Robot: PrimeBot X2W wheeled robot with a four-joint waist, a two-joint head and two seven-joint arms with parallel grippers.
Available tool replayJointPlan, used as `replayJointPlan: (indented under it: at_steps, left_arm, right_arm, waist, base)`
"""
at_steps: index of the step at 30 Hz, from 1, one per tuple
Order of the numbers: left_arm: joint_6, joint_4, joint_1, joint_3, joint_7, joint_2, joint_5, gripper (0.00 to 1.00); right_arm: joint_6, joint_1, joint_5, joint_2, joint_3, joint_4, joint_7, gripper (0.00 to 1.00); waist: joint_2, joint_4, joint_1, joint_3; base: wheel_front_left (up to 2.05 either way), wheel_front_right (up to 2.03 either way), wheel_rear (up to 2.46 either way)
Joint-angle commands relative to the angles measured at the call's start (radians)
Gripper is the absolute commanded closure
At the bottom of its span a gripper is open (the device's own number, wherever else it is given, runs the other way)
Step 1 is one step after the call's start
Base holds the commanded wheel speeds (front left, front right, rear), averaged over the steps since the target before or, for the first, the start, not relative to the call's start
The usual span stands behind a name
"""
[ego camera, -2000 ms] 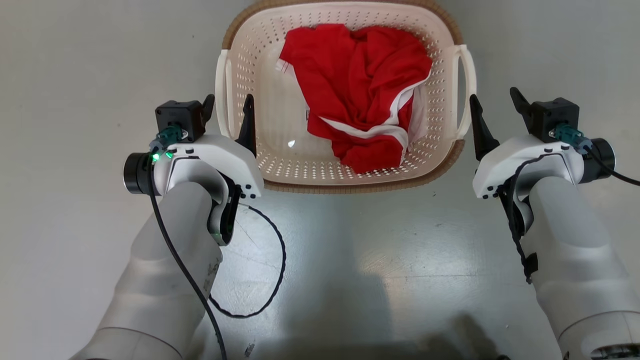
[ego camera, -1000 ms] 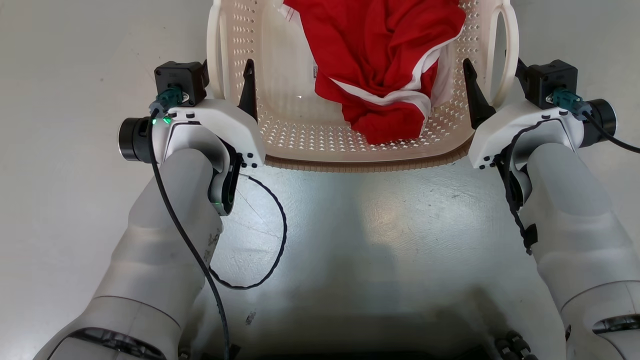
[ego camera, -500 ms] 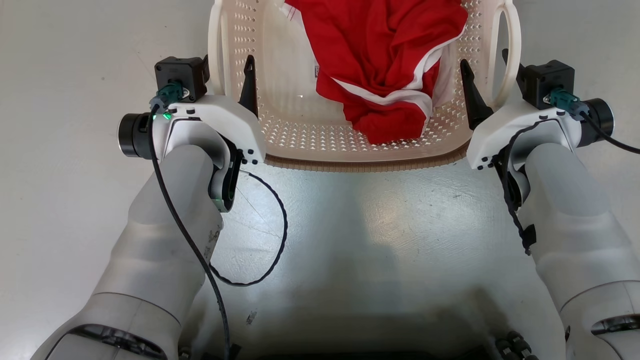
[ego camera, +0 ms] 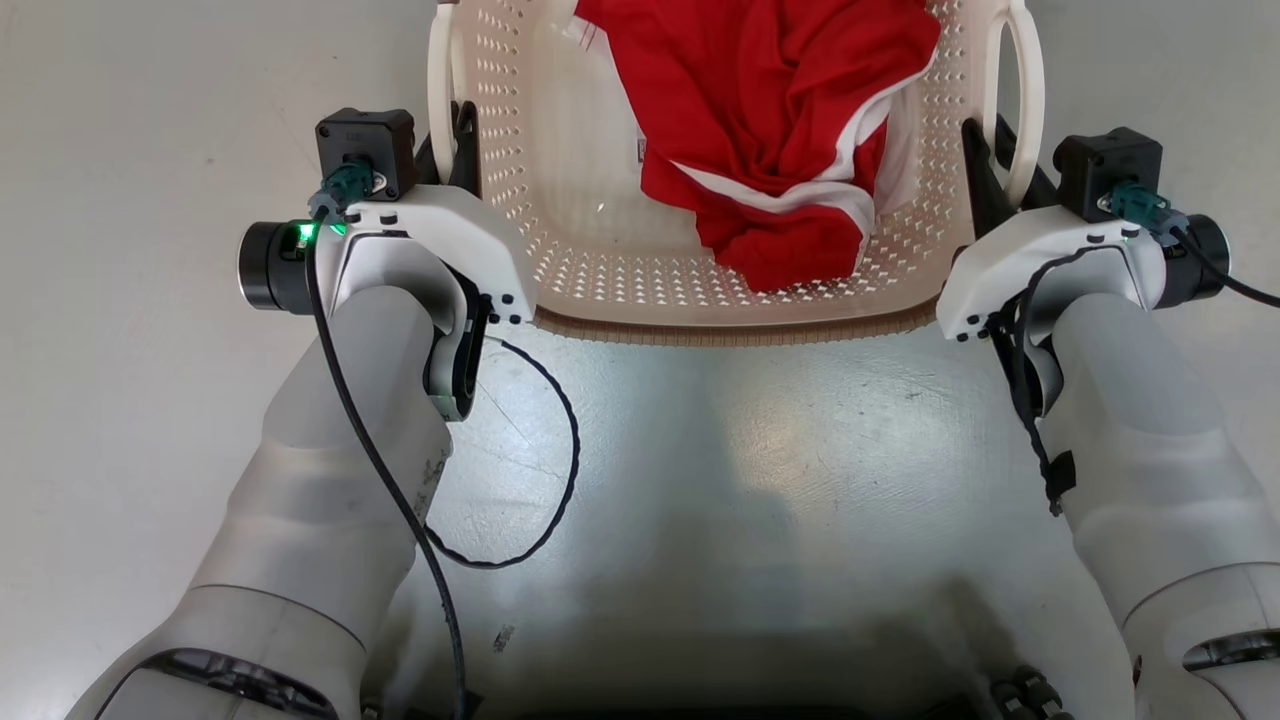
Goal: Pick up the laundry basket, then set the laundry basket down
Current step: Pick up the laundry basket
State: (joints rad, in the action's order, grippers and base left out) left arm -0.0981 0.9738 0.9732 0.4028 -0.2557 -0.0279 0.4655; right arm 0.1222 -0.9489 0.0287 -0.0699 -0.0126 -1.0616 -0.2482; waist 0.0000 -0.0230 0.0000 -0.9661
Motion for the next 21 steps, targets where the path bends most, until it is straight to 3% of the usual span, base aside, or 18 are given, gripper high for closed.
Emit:
replayJointPlan:
  at_steps: [1,21]
  left_arm:
    - [-0.002,-0.017,-0.017,-0.012,-0.006,-0.022,-0.017,1.0]
    - [-0.004,0.031,-0.047,0.029,-0.006,-0.022,0.031,1.0]
  right_arm:
    - [0.008,0.037,-0.007,0.02,0.04,-0.005,-0.014,1.0]
    - [0.008,0.033,-0.098,0.02,0.141,-0.086,-0.003,1.0]
  waist:
    - [0.0,0.003,0.0,0.007]
    - [0.0,0.032,0.0,0.095]
  base:
    - [0.0,0.0,0.0]
    - [0.0,0.0,0.0]
